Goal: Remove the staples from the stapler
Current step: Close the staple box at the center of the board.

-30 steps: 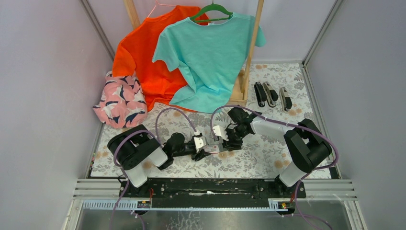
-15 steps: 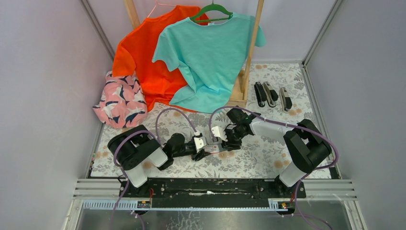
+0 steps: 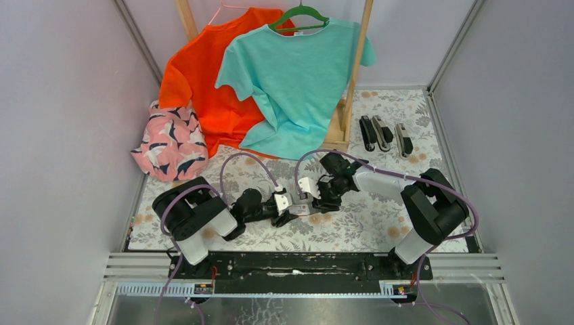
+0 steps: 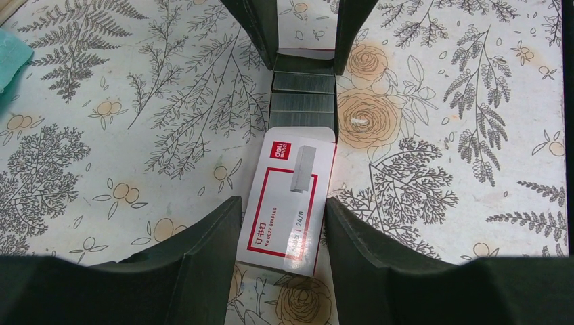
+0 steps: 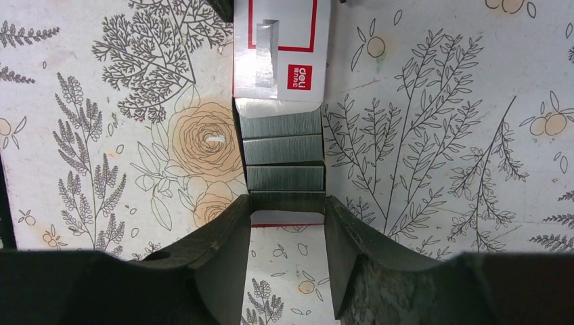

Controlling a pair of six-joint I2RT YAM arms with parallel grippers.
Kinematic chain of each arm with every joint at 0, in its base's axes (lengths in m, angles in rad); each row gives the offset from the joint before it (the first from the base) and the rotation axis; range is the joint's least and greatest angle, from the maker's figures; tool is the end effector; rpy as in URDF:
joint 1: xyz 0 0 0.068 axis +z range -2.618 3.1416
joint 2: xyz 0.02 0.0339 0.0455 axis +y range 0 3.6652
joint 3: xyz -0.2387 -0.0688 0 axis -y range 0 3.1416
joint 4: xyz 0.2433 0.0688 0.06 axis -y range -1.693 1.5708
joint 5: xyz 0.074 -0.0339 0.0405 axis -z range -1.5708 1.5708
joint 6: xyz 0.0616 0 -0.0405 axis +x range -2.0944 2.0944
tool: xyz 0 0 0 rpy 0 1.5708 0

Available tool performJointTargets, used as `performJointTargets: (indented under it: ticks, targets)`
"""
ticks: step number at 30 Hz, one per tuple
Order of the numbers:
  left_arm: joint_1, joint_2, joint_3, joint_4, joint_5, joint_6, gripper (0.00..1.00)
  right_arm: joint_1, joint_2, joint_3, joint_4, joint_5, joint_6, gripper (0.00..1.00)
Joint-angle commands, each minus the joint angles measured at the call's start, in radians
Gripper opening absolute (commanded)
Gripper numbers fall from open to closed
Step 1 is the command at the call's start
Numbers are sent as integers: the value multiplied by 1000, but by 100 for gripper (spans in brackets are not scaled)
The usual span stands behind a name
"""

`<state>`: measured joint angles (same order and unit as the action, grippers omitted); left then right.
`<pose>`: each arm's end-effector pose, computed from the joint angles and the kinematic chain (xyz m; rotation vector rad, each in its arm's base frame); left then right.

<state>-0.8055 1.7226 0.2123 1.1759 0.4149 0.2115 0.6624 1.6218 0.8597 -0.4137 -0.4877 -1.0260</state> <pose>0.1579 -0.2003 0.0674 1.1947 1.5486 -0.7919 0.2180 0.2067 0.1088 -2.0432 1.6417 0.5459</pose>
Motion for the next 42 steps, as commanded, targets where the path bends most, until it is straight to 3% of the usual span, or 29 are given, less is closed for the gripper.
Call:
performJointTargets:
  ticks: [1,34,38,42]
  targets:
    - [-8,13,-13,-48,-39,9,54,11,-5,-8,21,47,55,40]
    - [-8,18,-7,-56,-43,6,55,10,-13,3,-20,17,78,36]
    - [-8,16,-6,-58,-46,5,56,11,-1,7,-22,12,79,40]
    - [-10,-7,-14,-43,-70,-27,62,11,-15,18,-25,-2,99,59]
